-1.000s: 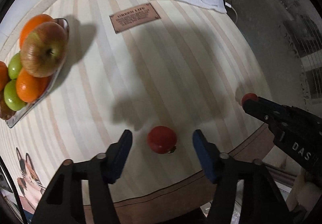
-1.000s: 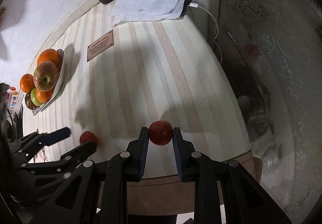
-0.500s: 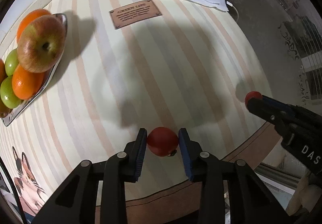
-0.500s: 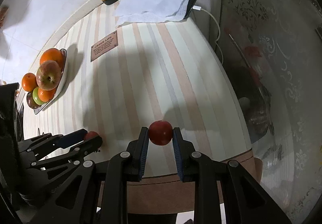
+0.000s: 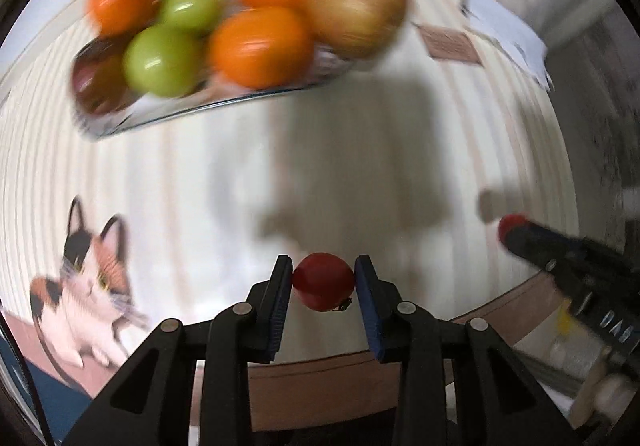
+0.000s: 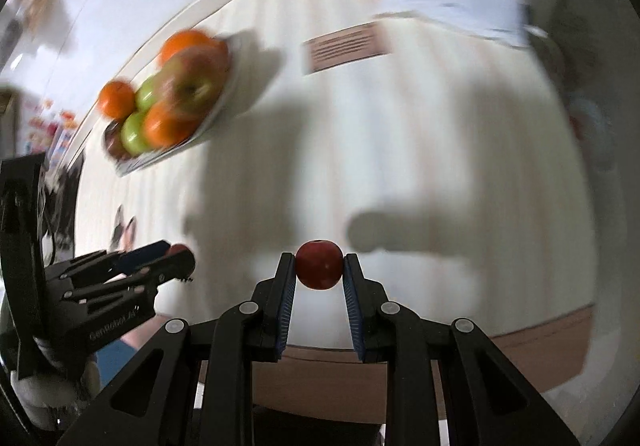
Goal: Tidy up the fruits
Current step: 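Carry both cherry tomatoes onto the plate and open both tools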
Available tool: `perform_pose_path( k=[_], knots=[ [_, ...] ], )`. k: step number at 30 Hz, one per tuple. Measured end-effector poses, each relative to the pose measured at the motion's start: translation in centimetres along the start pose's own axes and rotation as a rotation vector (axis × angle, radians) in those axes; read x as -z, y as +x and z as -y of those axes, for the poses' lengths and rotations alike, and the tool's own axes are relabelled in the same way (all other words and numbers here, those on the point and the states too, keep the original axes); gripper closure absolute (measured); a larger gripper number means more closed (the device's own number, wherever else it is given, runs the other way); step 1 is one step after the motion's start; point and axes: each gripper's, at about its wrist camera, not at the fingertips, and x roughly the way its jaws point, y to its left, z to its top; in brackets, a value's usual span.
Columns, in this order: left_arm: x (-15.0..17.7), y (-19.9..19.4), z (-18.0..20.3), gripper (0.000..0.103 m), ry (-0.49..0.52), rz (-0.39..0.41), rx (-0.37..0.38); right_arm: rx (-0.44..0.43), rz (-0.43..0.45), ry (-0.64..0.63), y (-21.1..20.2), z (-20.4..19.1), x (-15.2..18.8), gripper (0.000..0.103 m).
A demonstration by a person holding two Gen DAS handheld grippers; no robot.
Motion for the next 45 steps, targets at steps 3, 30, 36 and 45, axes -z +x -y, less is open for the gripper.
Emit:
perform_pose_path(
  k=[3,30,36,45],
  knots=[
    [-0.1,-2.2,-2.8,0.074,-0.072,0.04,0.033,-0.037,-0.018,-0.067,0.7,-3.5,-0.7,0.077],
    [-6.9,-2.5,-21.1,0.073,-0.591,0.105,0.317,-0.249,-0.069,-0.206,11.2,-21.1,-9.4,0.077],
    [-6.9,-1.9,-21.8,0.073,-0.631,0.105,0.362,-0.253,-0.05,-0.192,12.1,-21.0,-9.1,0.076],
    [-7.0,-1.5,-21.8,0.072,-0.653,0.088,0.386,-0.256,-0.027,-0.162,12.2,-21.4,-9.2,0.039]
  ],
)
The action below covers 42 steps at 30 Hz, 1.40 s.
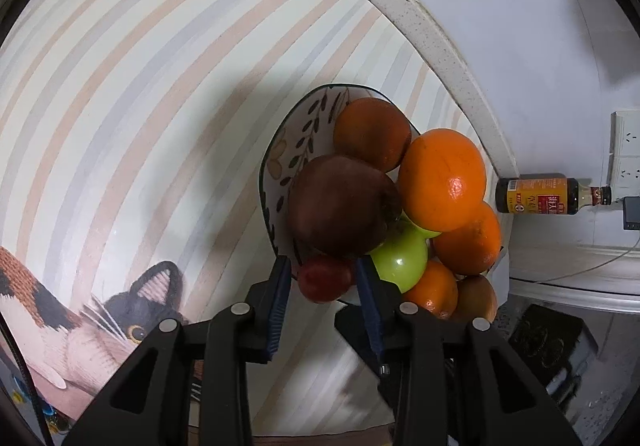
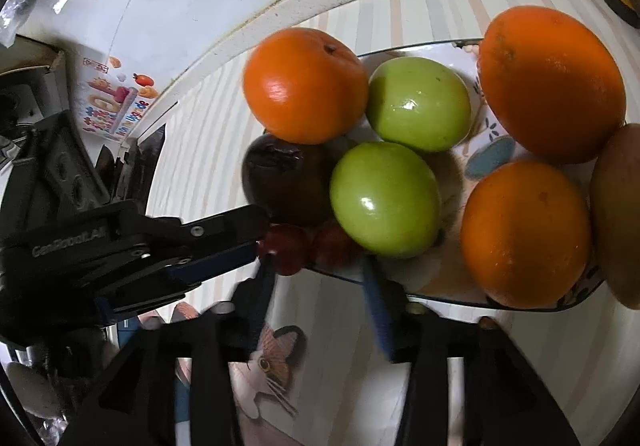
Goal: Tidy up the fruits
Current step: 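Withdraw both tools from the plate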
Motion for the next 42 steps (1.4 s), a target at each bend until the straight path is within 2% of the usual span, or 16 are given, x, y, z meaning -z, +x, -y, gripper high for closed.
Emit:
perform_pose_path(
  k=[2,6,9,11,13,15,17,22,30,37,42],
  knots=[
    [0.0,-0.1,0.1,0.071,0.008,-0.003,-0.012,0.02,0.009,-0.009,-0.4,-0.4,0.1,0.03],
    [0.3,-1.4,0.2,0.071,0.043,0.023,-0.052,0.052,0.009,-0.005,-1.3,-1.0,0.4,0.028],
    [1.1,-2.8,1.0,0.053,0.12,0.066,-0.138,0.136,0.031,-0.028,-3.0,-2.0,0.8,0.017],
    [1.8,-3.8,1.7,0.028,0.183,0.101,-0.211,0.209,0.058,-0.057,-4.5,-2.6,1.2,0.011],
    [3.0,-4.6,2.5,0.015,0.258,0.135,-0.285,0.302,0.088,-0.08,-6.6,-3.2,1.6,0.008],
    [4.3,-5.2,3.3,0.012,0.319,0.173,-0.37,0.377,0.12,-0.094,-8.6,-3.3,1.8,0.007],
    [5.5,-5.8,3.9,0.007,0.36,0.211,-0.417,0.431,0.145,-0.097,-10.2,-3.2,2.1,0.005],
    [8.2,-7.9,4.8,0.006,0.404,0.285,-0.449,0.519,0.21,-0.117,-13.5,-3.4,2.7,0.004],
    [12.4,-12.1,7.5,0.006,0.45,0.38,-0.431,0.494,0.265,-0.122,-18.3,-4.2,5.0,0.004],
    [16.8,-17.8,8.1,0.006,0.52,0.476,-0.412,0.492,0.336,-0.128,-22.8,-7.4,9.2,0.004],
    [20.5,-21.9,6.9,0.006,0.56,0.514,-0.37,0.498,0.397,-0.134,-26.4,-11.2,13.4,0.004]
  ],
)
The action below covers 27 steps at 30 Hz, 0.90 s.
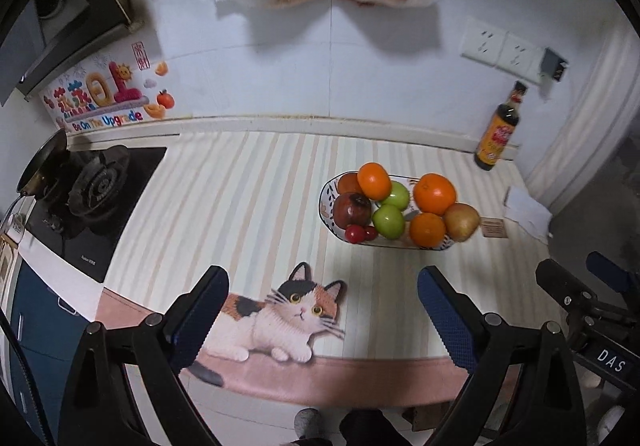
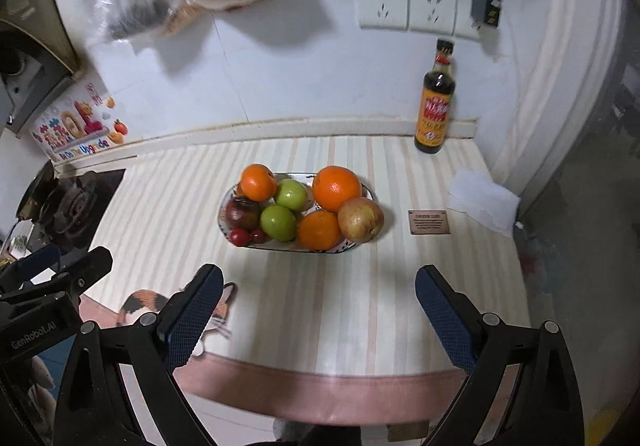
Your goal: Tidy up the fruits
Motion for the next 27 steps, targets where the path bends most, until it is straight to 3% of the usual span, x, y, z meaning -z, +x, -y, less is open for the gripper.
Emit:
perform_pose_path(
  k=[13,20,27],
  knots=[
    [5.5,-11.6,-2.4,0.006,0.053,0.105,0.065,0.029,0.143,0.026,-15.7,-4.0,7.0,0.004],
    [7.4,-14.8,-2.4,0.006,0.058,0.144,0.061,0.022,0.175,0.018,-20.2,-4.7,9.7,0.003],
    [7.7,-16.1,-1.8,0.006,0.053,0.158,0.048,0.003,0.191,0.012,-22.0,-4.1,10.4,0.003]
  ],
)
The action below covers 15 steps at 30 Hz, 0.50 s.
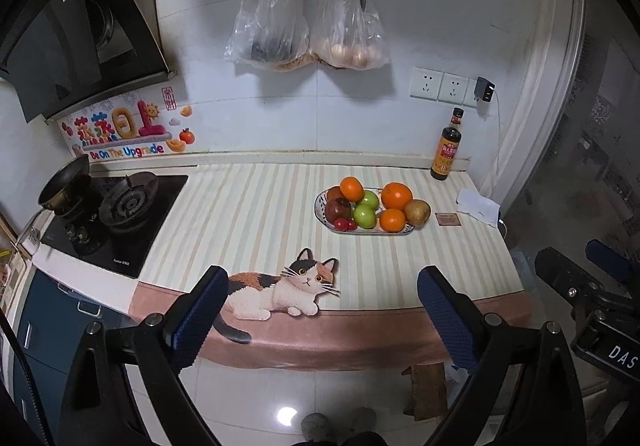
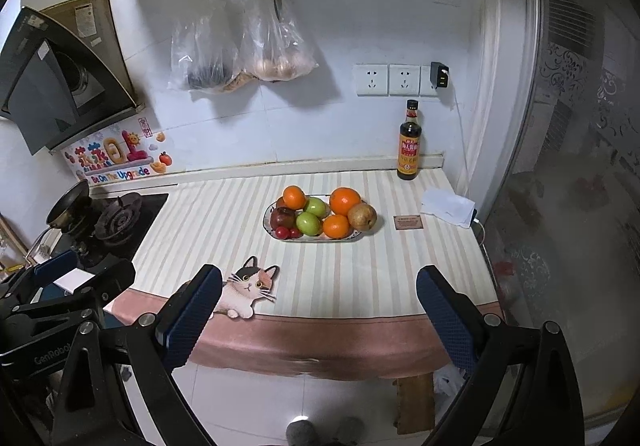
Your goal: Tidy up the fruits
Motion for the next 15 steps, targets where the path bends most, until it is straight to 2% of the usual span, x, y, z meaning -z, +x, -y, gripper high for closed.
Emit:
perform_pose_path(
  k=[6,7,11,15],
  knots=[
    [-0.8,0.8,0.2,0.006,-0.014,-0.004,0.006,-0.015,0.003,0.01,0.3,1.0,-0.8,0.003],
    [-1.0,1.2,0.2,0.003,-0.016,-0.006,0.001,-0.014,-0.001,0.01,0.6,1.1,-1.1,0.003],
    [-2.2,3.1,0.4,0.001,-0.022,-0.004,-0.037,0.003,-0.014,0.0,2.8,1.5,-2.5,0.003],
    [-3.3,5.9,0.4,0.0,-0.03,-0.041,-0.063,0.016,-0.041,0.001,6.0,2.2,-3.8,0.003]
  ],
)
